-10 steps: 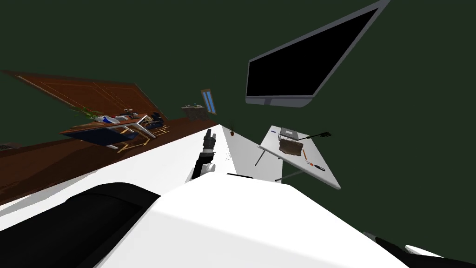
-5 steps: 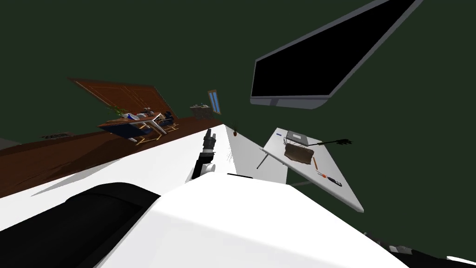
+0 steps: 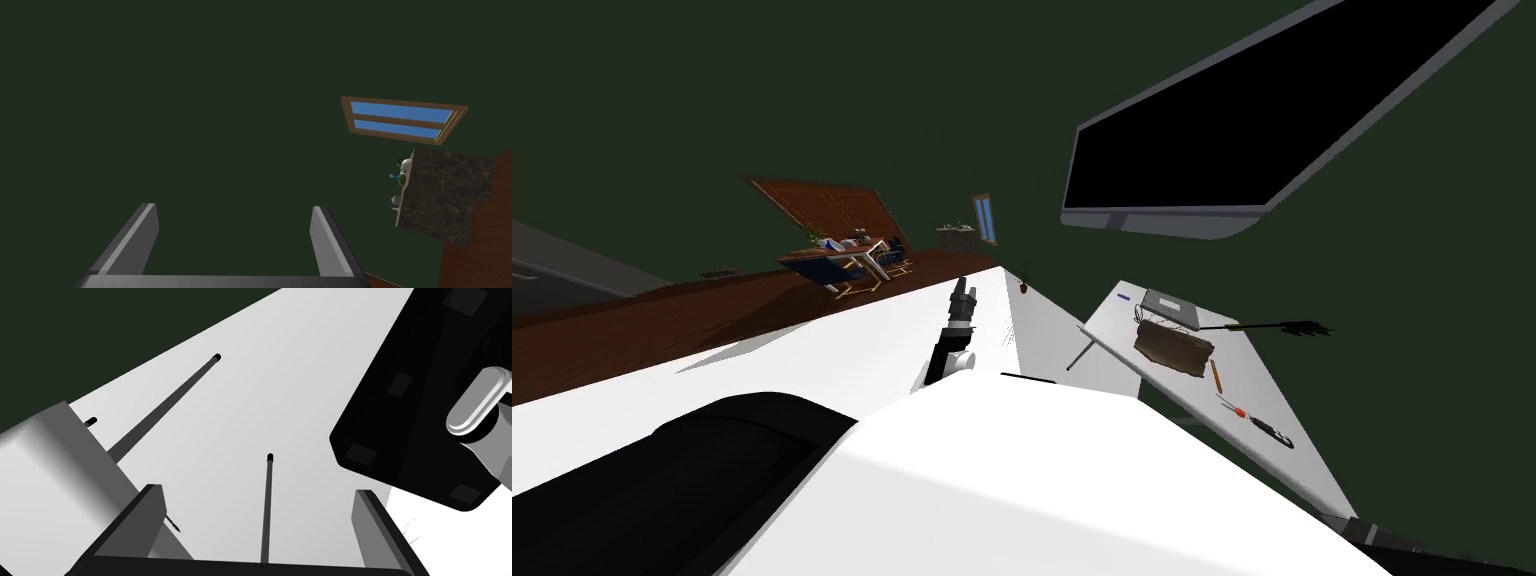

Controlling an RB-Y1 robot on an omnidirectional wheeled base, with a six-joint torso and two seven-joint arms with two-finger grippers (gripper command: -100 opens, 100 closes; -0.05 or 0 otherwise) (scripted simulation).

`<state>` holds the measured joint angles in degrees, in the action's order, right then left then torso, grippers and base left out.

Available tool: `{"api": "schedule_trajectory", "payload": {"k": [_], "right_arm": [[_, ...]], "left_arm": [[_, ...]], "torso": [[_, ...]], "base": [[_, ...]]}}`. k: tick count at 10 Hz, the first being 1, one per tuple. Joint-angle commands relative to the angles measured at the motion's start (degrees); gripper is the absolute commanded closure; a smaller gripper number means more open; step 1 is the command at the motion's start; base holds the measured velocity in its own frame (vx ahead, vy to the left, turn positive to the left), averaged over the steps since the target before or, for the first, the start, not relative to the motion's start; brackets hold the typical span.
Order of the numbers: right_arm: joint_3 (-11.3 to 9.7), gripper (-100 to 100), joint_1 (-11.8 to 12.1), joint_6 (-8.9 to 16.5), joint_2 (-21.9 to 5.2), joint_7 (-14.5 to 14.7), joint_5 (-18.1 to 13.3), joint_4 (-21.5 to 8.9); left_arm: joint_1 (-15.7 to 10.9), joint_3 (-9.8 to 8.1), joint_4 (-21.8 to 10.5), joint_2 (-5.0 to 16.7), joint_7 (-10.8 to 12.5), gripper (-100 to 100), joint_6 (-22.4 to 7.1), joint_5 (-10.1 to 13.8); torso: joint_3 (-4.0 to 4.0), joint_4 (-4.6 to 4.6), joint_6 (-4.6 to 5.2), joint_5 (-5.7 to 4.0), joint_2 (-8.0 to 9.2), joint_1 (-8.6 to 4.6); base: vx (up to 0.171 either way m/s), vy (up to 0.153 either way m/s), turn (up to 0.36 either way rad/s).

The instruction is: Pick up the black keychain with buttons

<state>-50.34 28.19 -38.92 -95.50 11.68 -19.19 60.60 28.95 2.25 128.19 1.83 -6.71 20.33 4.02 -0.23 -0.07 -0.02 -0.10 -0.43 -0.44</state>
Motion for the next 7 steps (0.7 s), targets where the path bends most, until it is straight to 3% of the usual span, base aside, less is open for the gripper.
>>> {"api": "schedule_trajectory", "payload": {"k": [1,3,6,7], "right_arm": [[-2.86,-100,-1.94,-0.19,-2.59,0.33,-0.23,-0.67],[-5.44,-100,-3.74,-1.06,-3.97,1.47,0.12,-1.99],[-8.57,-100,-6.20,-2.28,-3.44,2.87,0.71,-2.46],[-7.87,-100,-6.03,-2.12,-3.27,2.33,0.10,-3.04]], "left_arm": [[0.00,0.00,0.00,0.00,0.00,0,0.00,0.00],[0.01,-0.01,0.00,0.01,0.00,0,0.00,0.00],[0.01,-0.01,0.00,0.01,0.00,0,0.00,0.00],[0.01,-0.01,0.00,0.00,0.00,0,0.00,0.00]], "torso": [[0.00,0.00,0.00,0.00,0.00,0.00],[-0.07,-0.03,0.05,-0.06,-0.12,-0.20],[-0.08,-0.03,0.06,-0.08,-0.14,-0.16],[-0.10,-0.04,0.07,-0.09,-0.16,-0.13]], "base": [[0.113,-0.146,0.256],[0.126,-0.163,0.211],[0.114,-0.158,0.195],[0.053,-0.070,0.049]]}}
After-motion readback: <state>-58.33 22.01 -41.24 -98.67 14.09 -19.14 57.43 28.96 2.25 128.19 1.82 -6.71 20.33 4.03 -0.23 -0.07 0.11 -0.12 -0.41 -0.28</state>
